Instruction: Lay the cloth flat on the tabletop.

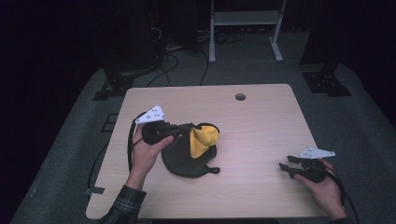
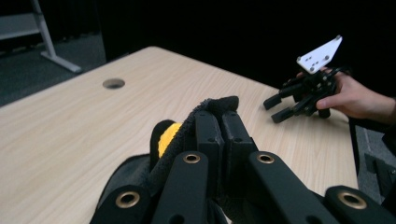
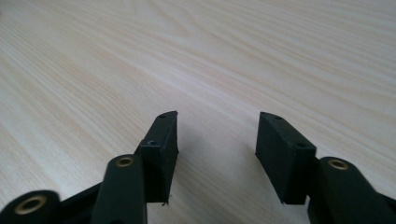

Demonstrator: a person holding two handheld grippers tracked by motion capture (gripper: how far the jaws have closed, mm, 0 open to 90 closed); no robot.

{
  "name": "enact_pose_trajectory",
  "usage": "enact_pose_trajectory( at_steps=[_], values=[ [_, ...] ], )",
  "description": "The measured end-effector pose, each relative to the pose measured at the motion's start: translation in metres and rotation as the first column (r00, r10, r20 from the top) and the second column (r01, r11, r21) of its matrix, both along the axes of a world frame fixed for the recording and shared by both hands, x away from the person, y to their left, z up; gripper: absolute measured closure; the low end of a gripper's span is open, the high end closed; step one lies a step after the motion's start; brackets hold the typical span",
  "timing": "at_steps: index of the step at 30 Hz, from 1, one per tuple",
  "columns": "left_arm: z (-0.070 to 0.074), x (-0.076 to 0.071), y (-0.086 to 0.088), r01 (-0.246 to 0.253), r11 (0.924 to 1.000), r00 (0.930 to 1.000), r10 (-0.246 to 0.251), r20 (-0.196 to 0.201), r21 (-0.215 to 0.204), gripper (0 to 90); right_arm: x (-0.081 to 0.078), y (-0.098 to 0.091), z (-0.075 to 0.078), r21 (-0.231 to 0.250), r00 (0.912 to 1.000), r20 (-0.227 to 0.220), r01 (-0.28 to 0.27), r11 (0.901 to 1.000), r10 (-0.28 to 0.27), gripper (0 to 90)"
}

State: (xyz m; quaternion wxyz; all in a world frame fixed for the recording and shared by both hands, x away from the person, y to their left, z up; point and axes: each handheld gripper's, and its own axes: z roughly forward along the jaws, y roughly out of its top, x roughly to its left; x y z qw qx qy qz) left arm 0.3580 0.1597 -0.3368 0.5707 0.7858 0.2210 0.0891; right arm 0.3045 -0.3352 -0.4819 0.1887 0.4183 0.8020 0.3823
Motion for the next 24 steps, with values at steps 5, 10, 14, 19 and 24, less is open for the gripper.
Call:
enact_pose_trajectory(
  at_steps=[5,10,14,19,24],
  values=[
    [0.002,0.001,-0.001,0.005,0.9999,1.0000,-0.005,0.004,-0.009,87.8,0.003,0.013,0.014,0.049,0.9981,0.048,-0.041,0.9979,0.039,50.5],
    [0.002,0.000,-0.001,0.012,0.9998,0.9999,-0.012,-0.001,-0.016,87.8,0.014,0.042,0.025,0.088,0.9886,0.075,-0.137,0.9866,0.130,51.6],
    [0.002,-0.001,0.000,0.017,0.9996,0.9999,-0.017,0.001,-0.024,87.8,0.024,0.076,0.031,0.093,0.9699,0.087,-0.235,0.9675,0.227,52.2],
    [0.003,-0.002,0.002,0.025,0.9990,0.9997,-0.025,-0.006,-0.037,87.8,0.037,0.113,0.036,0.097,0.9465,0.104,-0.315,0.9440,0.305,52.6],
    [0.005,-0.003,0.003,0.043,0.9980,0.9991,-0.043,0.001,-0.047,87.8,0.057,0.138,0.047,0.132,0.9283,0.123,-0.366,0.9214,0.351,50.6]
  ],
)
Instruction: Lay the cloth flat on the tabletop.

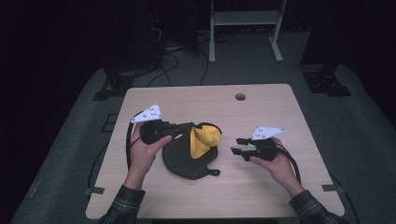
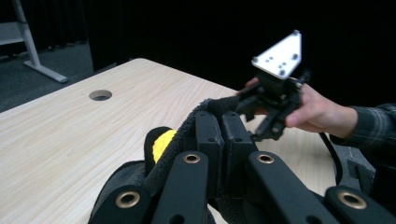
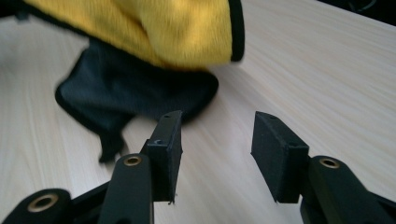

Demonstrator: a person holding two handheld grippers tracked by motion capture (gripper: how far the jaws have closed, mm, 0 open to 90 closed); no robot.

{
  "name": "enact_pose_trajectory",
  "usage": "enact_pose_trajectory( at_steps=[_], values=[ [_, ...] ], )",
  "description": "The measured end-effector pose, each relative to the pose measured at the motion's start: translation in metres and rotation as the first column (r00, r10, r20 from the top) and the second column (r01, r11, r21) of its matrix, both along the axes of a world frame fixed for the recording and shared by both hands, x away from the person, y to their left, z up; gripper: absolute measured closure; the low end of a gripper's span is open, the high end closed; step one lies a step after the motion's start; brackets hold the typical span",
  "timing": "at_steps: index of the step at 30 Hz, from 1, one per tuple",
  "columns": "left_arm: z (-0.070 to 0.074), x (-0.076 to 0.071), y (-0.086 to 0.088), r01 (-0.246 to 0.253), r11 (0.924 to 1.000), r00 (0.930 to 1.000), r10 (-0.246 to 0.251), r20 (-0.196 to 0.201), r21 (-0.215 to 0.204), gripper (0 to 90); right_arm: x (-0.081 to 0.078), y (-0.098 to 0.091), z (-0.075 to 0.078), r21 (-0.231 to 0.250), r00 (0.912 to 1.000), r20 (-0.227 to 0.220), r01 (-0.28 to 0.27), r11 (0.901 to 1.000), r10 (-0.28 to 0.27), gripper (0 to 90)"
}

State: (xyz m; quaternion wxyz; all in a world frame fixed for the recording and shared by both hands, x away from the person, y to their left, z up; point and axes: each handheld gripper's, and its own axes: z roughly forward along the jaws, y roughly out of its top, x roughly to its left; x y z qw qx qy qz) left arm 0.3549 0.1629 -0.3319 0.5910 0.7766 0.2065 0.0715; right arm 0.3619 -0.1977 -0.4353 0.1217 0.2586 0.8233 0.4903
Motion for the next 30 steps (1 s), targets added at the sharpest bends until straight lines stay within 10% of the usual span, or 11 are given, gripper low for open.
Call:
enact_pose_trajectory(
  at_steps=[13,17,20,30],
  values=[
    [-0.004,-0.001,-0.004,0.033,0.9994,0.9993,-0.033,-0.018,0.010,87.8,0.045,0.034,0.006,0.011,0.9870,-0.011,-0.160,0.9870,0.160,48.0],
    [-0.004,0.000,-0.002,0.028,0.9995,0.9994,-0.028,-0.019,0.013,87.8,0.050,0.044,0.003,0.005,0.9778,-0.040,-0.206,0.9786,0.206,65.2],
    [-0.005,0.001,0.005,0.004,0.9999,0.9998,-0.004,-0.019,0.014,87.8,0.046,0.043,0.005,-0.006,0.9783,-0.075,-0.194,0.9809,0.193,79.2],
    [-0.001,0.004,0.030,-0.073,0.9972,0.9973,0.072,-0.009,-0.018,87.8,0.039,0.006,0.045,0.060,0.9960,-0.022,-0.085,0.9946,0.086,83.0]
  ],
)
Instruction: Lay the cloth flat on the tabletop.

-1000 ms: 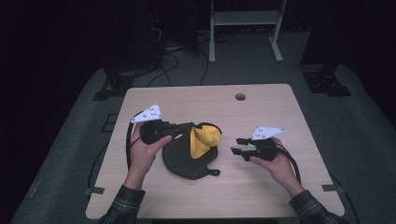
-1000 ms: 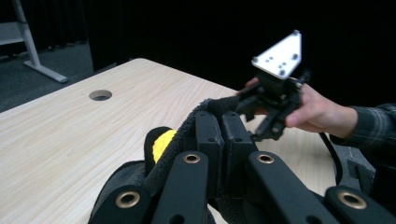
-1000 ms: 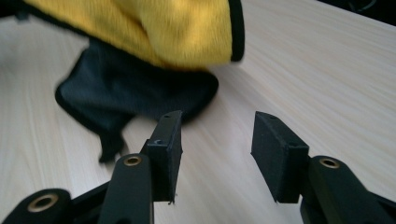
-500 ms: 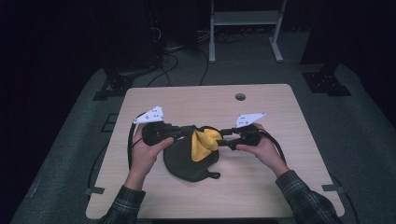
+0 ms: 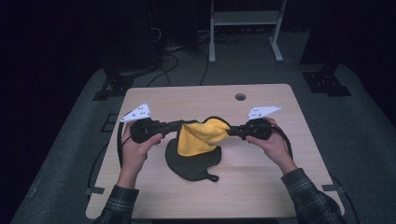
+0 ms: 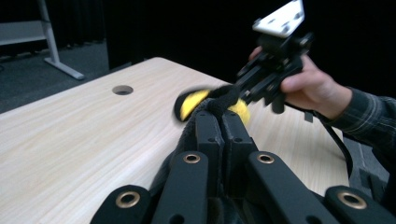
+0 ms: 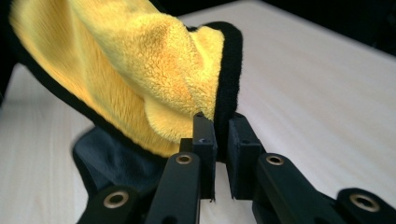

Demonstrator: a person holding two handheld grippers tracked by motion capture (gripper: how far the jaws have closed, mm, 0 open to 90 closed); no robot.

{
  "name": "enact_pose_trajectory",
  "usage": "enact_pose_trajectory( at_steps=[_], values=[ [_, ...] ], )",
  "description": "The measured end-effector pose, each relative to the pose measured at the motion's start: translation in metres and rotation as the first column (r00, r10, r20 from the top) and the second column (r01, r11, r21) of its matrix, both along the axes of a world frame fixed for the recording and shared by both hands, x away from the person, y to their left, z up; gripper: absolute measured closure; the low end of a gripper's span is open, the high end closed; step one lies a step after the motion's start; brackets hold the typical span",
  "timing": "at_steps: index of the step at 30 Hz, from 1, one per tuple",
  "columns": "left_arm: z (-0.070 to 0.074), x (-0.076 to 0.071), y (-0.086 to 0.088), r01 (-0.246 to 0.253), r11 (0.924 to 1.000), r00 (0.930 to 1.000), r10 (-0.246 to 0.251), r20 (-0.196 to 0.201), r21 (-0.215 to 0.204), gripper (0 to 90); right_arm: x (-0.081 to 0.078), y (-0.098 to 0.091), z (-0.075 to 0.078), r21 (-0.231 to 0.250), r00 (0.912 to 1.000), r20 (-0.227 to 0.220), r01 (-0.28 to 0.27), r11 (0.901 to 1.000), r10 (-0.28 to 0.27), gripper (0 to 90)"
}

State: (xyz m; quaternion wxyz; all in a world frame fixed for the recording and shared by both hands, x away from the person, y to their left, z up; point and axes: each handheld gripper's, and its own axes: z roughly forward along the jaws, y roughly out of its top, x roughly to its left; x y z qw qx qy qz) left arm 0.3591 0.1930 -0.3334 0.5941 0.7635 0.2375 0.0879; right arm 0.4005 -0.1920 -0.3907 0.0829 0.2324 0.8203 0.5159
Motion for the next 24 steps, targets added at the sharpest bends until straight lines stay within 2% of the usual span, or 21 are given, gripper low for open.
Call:
enact_pose_trajectory(
  at_steps=[6,7,8,15,19,20,22,24],
  values=[
    [0.007,-0.004,0.006,-0.017,0.9997,0.9995,0.018,0.027,-0.018,87.9,-0.015,-0.020,0.040,0.071,0.9967,0.071,0.033,0.9969,-0.038,83.6],
    [0.008,-0.004,0.006,-0.018,0.9995,0.9994,0.019,0.030,-0.024,87.9,-0.023,-0.024,0.052,0.090,0.9945,0.098,0.028,0.9955,-0.036,83.7],
    [0.010,-0.005,0.007,-0.018,0.9994,0.9992,0.019,0.034,-0.028,87.9,-0.023,-0.024,0.052,0.090,0.9945,0.098,0.028,0.9955,-0.036,83.7],
    [0.027,-0.016,0.016,-0.026,0.9967,0.9954,0.033,0.090,-0.077,88.0,-0.056,-0.024,0.095,0.135,0.9755,0.220,-0.024,0.9905,-0.006,83.8],
    [0.037,-0.024,0.021,-0.032,0.9941,0.9916,0.045,0.122,-0.103,88.0,-0.066,-0.020,0.104,0.141,0.9673,0.253,-0.052,0.9886,0.015,83.8],
    [0.040,-0.026,0.023,-0.040,0.9939,0.9888,0.054,0.139,-0.103,88.0,-0.067,-0.018,0.105,0.141,0.9661,0.258,-0.058,0.9883,0.020,83.8],
    [0.041,-0.027,0.025,-0.045,0.9942,0.9886,0.059,0.139,-0.098,88.0,-0.068,-0.014,0.104,0.132,0.9668,0.254,-0.065,0.9890,0.030,83.8],
    [0.038,-0.025,0.027,-0.069,0.9947,0.9884,0.079,0.130,-0.076,87.9,-0.066,-0.011,0.101,0.123,0.9699,0.241,-0.064,0.9904,0.033,83.7]
  ],
)
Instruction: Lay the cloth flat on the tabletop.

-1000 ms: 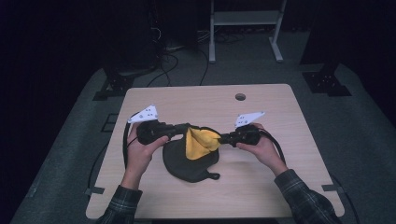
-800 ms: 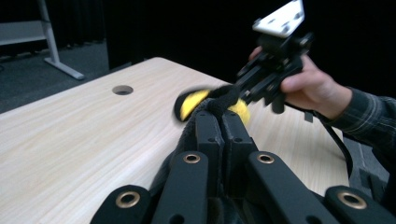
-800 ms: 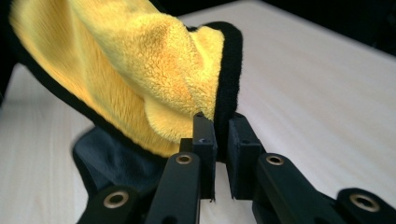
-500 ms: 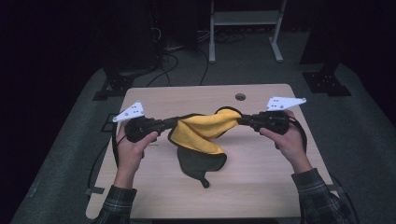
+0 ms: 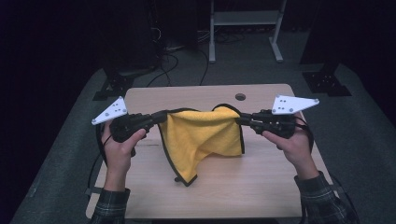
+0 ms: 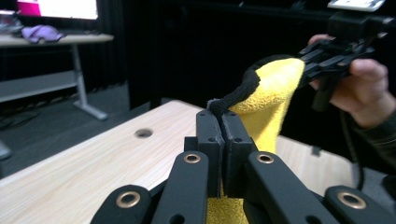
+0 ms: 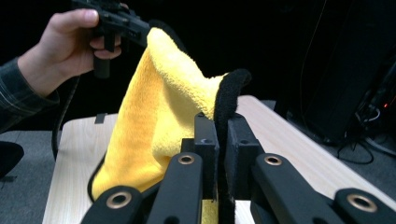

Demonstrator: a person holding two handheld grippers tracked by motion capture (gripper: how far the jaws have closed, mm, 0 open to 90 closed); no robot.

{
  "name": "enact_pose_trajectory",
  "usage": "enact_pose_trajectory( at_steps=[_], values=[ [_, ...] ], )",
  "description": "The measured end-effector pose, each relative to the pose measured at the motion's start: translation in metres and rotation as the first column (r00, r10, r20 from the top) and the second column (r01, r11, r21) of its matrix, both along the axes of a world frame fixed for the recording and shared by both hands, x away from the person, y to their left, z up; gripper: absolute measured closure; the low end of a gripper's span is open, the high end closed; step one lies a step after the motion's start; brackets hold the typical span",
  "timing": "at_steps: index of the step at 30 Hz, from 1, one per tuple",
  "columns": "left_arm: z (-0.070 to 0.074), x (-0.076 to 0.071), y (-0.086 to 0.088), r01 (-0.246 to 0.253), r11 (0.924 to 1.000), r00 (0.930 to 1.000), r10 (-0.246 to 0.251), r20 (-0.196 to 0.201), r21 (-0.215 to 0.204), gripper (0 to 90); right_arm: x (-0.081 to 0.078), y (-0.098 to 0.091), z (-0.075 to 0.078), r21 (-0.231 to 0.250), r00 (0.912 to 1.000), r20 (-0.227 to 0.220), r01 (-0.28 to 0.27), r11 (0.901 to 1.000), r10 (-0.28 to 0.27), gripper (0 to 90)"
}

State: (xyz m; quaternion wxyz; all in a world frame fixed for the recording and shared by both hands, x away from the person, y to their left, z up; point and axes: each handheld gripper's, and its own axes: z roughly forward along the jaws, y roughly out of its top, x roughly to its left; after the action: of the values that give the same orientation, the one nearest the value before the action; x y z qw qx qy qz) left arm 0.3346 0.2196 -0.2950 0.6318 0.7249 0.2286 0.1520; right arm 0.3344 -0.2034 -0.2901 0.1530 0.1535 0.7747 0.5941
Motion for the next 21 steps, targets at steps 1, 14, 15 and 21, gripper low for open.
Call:
enact_pose_trajectory(
  at_steps=[1,14,15,21],
  values=[
    [-0.002,0.002,0.001,-0.011,0.9999,0.9999,0.011,-0.009,0.009,87.9,0.001,0.001,-0.002,-0.006,1.0000,-0.004,0.002,1.0000,-0.002,83.7],
    [-0.038,0.027,-0.016,-0.011,0.9882,0.9906,0.032,-0.133,0.153,60.6,0.023,0.030,-0.044,-0.099,0.9929,-0.118,-0.030,0.9946,0.018,83.7],
    [-0.039,0.027,-0.019,0.009,0.9874,0.9910,0.012,-0.134,0.158,57.1,0.023,0.033,-0.047,-0.109,0.9920,-0.124,-0.039,0.9932,0.025,83.7],
    [-0.047,0.026,-0.046,0.114,0.9771,0.9835,-0.086,-0.159,0.179,49.8,0.022,0.048,-0.057,-0.136,0.9823,-0.157,-0.124,0.9829,0.102,83.6]
  ],
)
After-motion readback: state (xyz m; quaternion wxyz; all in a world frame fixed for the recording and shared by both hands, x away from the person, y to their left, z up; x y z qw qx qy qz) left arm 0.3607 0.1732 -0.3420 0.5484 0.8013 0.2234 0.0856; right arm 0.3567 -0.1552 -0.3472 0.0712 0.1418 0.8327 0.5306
